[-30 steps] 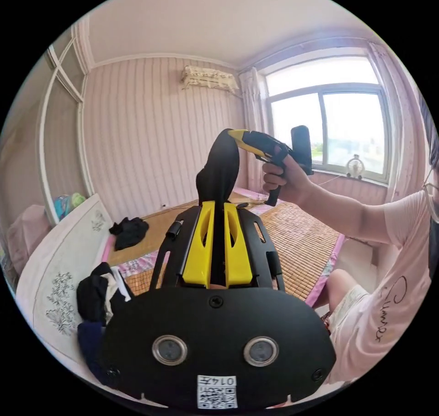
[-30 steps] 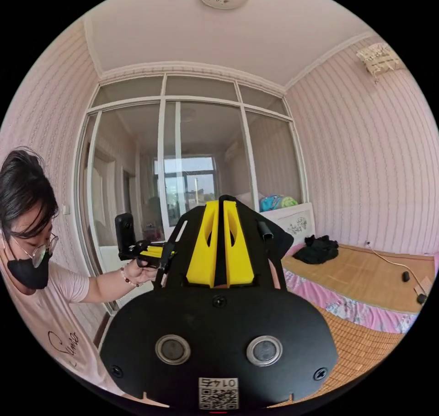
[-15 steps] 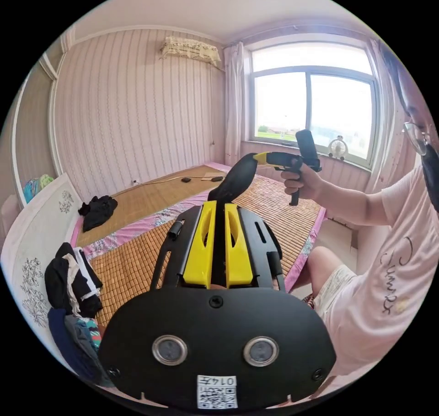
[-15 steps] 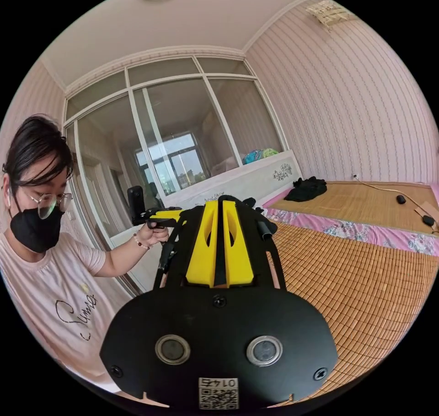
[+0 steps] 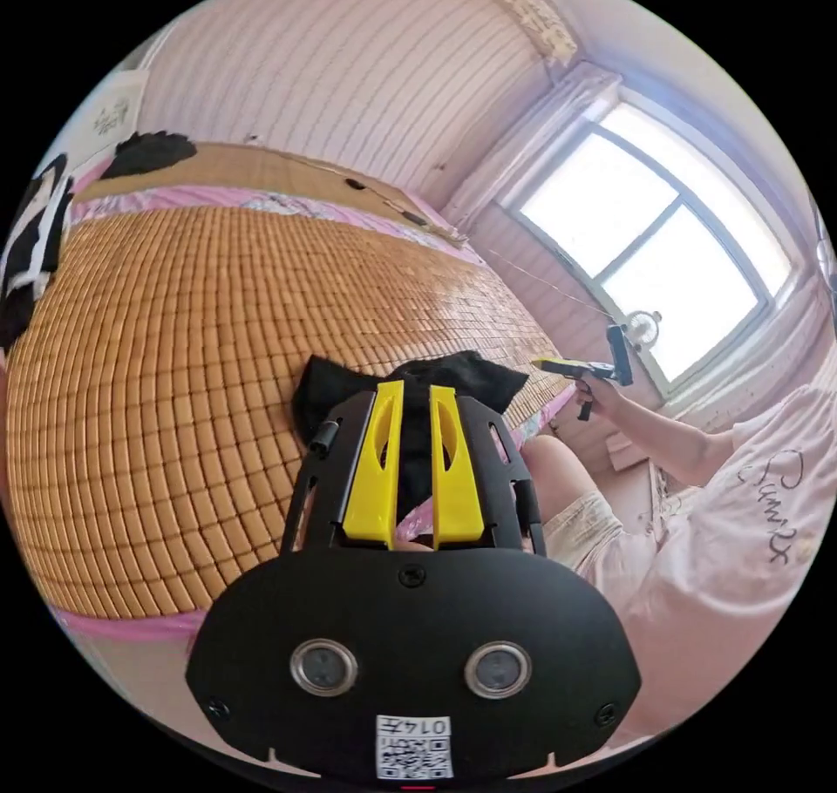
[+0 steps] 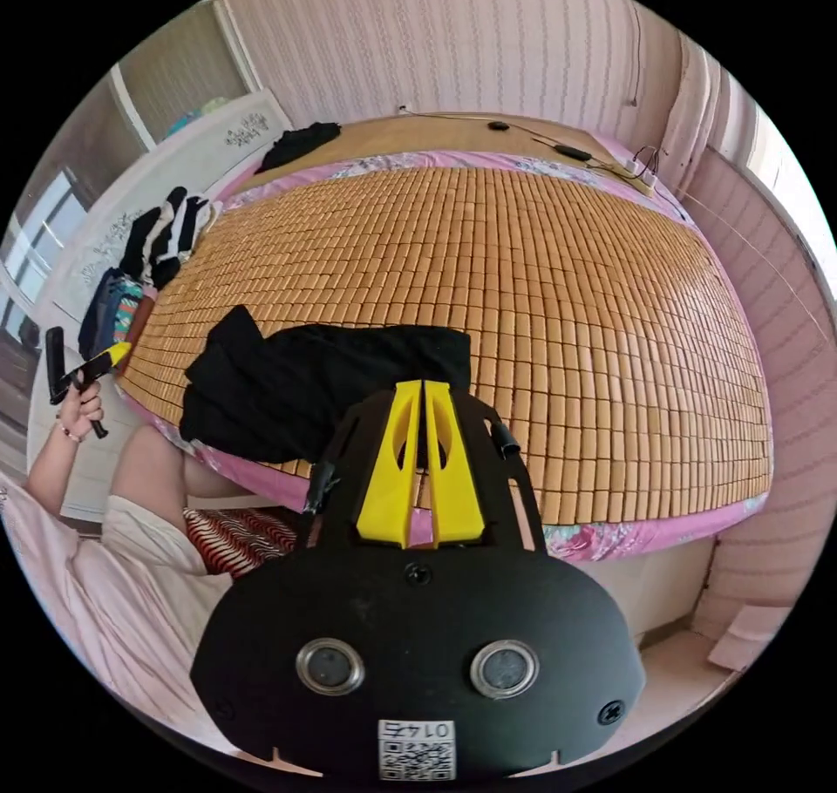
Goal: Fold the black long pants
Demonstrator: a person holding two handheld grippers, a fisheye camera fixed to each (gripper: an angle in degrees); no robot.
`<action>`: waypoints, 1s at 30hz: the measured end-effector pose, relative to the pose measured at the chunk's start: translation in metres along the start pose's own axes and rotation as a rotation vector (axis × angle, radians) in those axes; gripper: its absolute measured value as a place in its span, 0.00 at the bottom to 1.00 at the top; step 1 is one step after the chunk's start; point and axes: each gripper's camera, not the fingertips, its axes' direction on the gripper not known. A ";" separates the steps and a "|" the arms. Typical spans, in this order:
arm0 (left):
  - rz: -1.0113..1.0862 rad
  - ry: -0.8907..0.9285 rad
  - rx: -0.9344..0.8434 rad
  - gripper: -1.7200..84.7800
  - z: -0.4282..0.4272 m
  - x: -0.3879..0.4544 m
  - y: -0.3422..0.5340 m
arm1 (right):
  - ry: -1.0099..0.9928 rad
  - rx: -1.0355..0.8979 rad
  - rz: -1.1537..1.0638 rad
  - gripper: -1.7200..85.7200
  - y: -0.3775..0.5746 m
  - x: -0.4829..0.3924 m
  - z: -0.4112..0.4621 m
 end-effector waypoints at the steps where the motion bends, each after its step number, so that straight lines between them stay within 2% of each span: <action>1: -0.040 -0.026 -0.019 0.09 0.001 -0.009 0.011 | 0.012 0.026 -0.055 0.09 -0.010 -0.019 0.002; 4: -0.105 -0.064 -0.087 0.10 0.020 -0.016 0.025 | -0.109 0.080 -0.255 0.12 -0.041 -0.089 0.015; 7: -0.070 -0.095 -0.135 0.11 0.056 -0.008 0.023 | -0.316 -0.004 -0.508 0.14 -0.064 -0.177 0.051; 9: -0.046 -0.117 -0.189 0.13 0.079 -0.005 0.018 | -0.343 -0.074 -0.647 0.15 -0.067 -0.225 0.076; 11: -0.010 -0.127 -0.229 0.14 0.098 -0.002 0.013 | -0.274 -0.145 -0.692 0.17 -0.072 -0.261 0.110; 13: 0.037 -0.148 -0.252 0.15 0.113 0.004 0.005 | -0.216 -0.184 -0.646 0.18 -0.078 -0.266 0.132; 15: 0.038 -0.128 -0.246 0.15 0.117 0.005 0.000 | -0.279 -0.232 -0.581 0.18 -0.082 -0.261 0.142; 18: 0.024 -0.140 -0.183 0.14 0.114 0.008 -0.006 | -0.287 -0.192 -0.712 0.16 -0.072 -0.265 0.120; 21: 0.043 -0.178 -0.167 0.14 0.119 0.014 -0.005 | -0.399 -0.201 -0.798 0.08 -0.055 -0.262 0.103; 22: 0.029 -0.155 -0.168 0.14 0.127 0.013 -0.006 | -0.487 -0.259 -0.802 0.08 -0.052 -0.259 0.103; 24: 0.016 -0.136 -0.180 0.14 0.142 0.014 -0.010 | -0.601 -0.294 -0.812 0.10 -0.047 -0.256 0.099; 26: 0.024 -0.189 -0.184 0.14 0.156 0.017 -0.017 | -0.598 -0.245 -0.799 0.17 -0.048 -0.246 0.084; 28: 0.026 -0.261 -0.211 0.16 0.171 0.016 -0.029 | -0.584 -0.177 -0.761 0.18 -0.058 -0.229 0.071; 30: 0.027 -0.255 -0.250 0.15 0.180 0.012 -0.032 | -0.545 -0.116 -0.714 0.17 -0.072 -0.210 0.064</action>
